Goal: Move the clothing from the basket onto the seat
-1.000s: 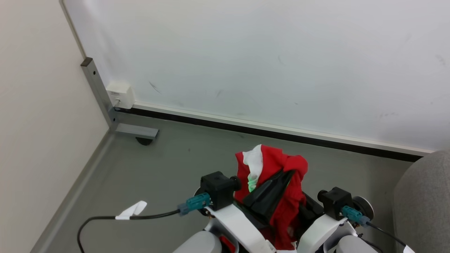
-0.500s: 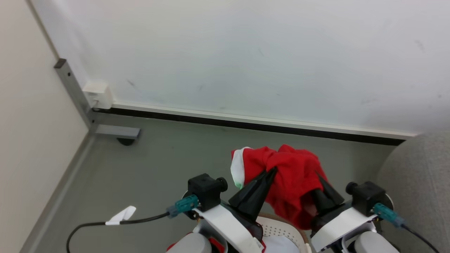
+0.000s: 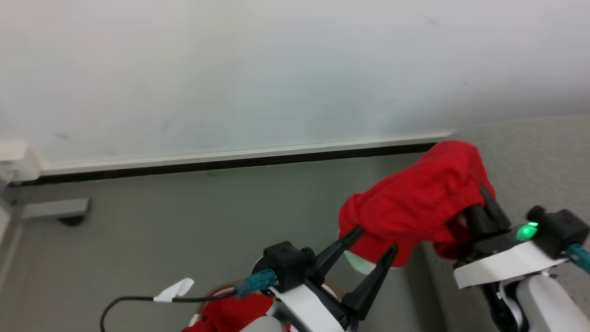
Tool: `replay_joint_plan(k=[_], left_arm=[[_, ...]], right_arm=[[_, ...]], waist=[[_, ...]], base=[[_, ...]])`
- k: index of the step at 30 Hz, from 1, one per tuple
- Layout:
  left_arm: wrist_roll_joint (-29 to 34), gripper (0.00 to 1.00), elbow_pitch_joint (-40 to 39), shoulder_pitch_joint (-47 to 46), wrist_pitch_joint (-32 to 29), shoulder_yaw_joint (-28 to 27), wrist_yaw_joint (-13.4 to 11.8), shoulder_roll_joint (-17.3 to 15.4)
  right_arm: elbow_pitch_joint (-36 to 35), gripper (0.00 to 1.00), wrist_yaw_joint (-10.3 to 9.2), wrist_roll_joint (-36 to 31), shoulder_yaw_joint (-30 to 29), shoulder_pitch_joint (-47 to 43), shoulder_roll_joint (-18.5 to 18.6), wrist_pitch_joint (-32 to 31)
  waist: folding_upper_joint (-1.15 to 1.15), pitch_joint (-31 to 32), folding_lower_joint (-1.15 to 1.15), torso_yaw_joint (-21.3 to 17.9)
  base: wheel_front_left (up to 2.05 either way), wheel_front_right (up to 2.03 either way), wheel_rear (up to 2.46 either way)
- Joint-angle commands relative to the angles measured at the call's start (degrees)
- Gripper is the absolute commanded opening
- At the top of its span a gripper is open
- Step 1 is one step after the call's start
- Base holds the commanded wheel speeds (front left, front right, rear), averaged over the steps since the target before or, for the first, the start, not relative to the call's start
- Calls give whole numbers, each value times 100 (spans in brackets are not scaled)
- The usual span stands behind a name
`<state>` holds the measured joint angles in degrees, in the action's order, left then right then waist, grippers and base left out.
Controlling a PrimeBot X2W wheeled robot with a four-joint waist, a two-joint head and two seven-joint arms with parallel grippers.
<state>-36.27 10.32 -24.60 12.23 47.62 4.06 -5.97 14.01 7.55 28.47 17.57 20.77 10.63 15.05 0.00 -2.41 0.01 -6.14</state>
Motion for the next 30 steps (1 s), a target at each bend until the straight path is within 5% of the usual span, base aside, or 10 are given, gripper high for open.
replay_joint_plan(k=[1, 8, 16, 30], left_arm=[[70, 100, -21, -45, 47, 38, 46, -16], [132, 100, 37, -122, 69, 172, 108, -58], [360, 100, 178, -273, 106, 254, 72, -165], [632, 100, 424, -633, 146, 271, 2, -250]], right_arm=[[-97, 0, -12, -7, -187, -24, 63, 17], [-417, 0, -12, -205, -842, -249, 152, 10], [-688, 0, -12, -290, -1082, -619, 145, 9], [-610, 0, -12, 208, -1069, -175, 174, -185]], waist=[[0, -96, -1, -675], [0, -209, -1, -1557], [0, -363, -1, -2090], [0, -909, -1, -2056]], base=[[0, 0, 0], [0, 0, 0], [0, 0, 0], [0, 0, 0]])
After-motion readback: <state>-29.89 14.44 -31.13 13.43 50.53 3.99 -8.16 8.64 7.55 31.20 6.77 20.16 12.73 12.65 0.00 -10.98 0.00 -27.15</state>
